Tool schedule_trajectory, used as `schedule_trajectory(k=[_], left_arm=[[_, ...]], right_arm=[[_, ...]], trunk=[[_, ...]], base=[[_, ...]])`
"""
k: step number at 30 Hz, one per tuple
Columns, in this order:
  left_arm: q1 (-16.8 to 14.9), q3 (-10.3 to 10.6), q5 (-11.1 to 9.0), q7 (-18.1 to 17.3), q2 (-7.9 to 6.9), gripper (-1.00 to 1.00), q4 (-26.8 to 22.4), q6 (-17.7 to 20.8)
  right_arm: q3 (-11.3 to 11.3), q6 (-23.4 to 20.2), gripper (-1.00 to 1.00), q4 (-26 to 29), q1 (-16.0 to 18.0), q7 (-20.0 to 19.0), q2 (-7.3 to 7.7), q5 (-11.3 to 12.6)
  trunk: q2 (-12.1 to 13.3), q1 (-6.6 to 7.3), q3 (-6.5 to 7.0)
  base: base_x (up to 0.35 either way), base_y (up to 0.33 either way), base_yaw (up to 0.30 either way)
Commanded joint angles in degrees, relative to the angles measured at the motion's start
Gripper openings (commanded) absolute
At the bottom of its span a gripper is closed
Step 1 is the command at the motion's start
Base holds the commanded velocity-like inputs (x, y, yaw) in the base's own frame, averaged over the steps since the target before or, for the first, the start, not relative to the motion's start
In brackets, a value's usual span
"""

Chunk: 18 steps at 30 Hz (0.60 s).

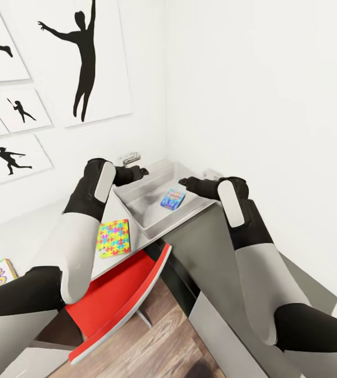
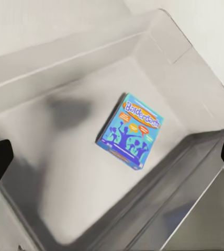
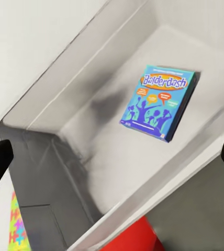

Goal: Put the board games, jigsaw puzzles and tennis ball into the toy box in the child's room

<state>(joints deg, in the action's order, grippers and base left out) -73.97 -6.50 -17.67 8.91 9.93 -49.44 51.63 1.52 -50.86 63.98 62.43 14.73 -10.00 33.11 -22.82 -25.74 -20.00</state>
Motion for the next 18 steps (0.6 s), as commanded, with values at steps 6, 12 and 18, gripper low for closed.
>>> schedule_trajectory(k=[6,12,18], left_arm=[[0.17,-1.08,-0.67,-2.85,-3.09,1.0,-3.12,4.31],[0.25,-3.6,-0.97,-7.55,-7.42,1.0,-5.24,7.3],[0.76,-4.85,-1.37,-12.48,-11.32,1.0,-6.51,8.26]], right_arm=[[-0.01,-3.49,1.0,6.4,-0.74,0.5,0.0,3.64],[-0.02,-6.88,1.0,13.44,-1.46,0.43,0.0,6.88],[-0.01,-8.85,1.0,18.34,-4.53,0.33,0.0,9.29]], trunk=[[-0.1,-0.04,0.44],[-0.1,-0.04,0.99],[-0.1,-0.04,1.54]], base=[[0.0,0.0,-0.073],[0.0,0.0,-0.074],[0.0,0.0,-0.074]])
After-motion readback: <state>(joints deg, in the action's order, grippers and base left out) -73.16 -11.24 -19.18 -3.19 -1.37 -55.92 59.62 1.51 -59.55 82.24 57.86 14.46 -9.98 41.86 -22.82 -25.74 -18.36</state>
